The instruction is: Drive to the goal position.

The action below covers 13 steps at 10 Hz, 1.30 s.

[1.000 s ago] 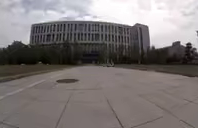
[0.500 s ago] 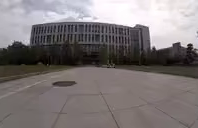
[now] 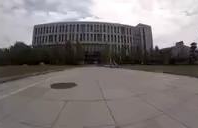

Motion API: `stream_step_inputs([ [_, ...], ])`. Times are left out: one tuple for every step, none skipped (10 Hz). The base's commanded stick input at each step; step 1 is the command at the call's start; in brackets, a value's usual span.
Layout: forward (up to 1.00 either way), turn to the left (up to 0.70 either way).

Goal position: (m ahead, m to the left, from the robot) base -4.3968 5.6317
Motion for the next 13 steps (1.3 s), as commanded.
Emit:
stream_step_inputs([
  [0.7, 0.0],
  [0.7, 0.0],
  [0.7, 0.0],
  [0.7, 0.0],
  [0.7, 0.0],
  [0.7, 0.0],
  [0.7, 0.0],
  [0.7, 0.0],
  [0.7, 0.0],
  [0.7, 0.0],
  [0.7, 0.0],
  [0.7, 0.0],
  [0.7, 0.0],
])
